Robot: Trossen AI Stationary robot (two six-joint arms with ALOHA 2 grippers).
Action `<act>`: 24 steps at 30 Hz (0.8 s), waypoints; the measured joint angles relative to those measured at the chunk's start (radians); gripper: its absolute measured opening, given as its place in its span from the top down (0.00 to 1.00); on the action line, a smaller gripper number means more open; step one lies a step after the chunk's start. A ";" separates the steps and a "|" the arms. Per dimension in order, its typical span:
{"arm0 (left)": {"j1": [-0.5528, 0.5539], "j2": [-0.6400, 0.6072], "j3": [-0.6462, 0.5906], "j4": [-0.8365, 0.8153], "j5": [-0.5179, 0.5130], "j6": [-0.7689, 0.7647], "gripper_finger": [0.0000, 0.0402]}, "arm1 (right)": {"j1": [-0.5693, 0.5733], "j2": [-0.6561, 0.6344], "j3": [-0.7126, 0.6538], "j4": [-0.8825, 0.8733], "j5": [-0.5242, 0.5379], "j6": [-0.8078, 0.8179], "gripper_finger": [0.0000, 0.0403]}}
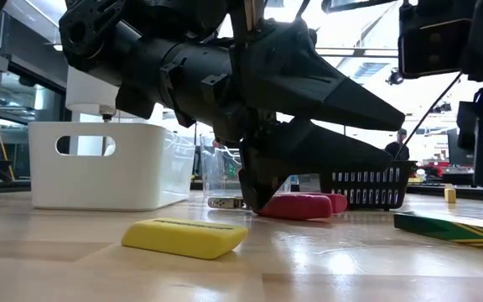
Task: Pick & Place School Supplies
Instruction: Put the box of crayon into the white bin
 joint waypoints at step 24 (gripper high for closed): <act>-0.002 0.000 0.000 -0.005 -0.001 0.001 0.70 | 0.004 0.046 0.002 -0.021 -0.004 0.043 0.58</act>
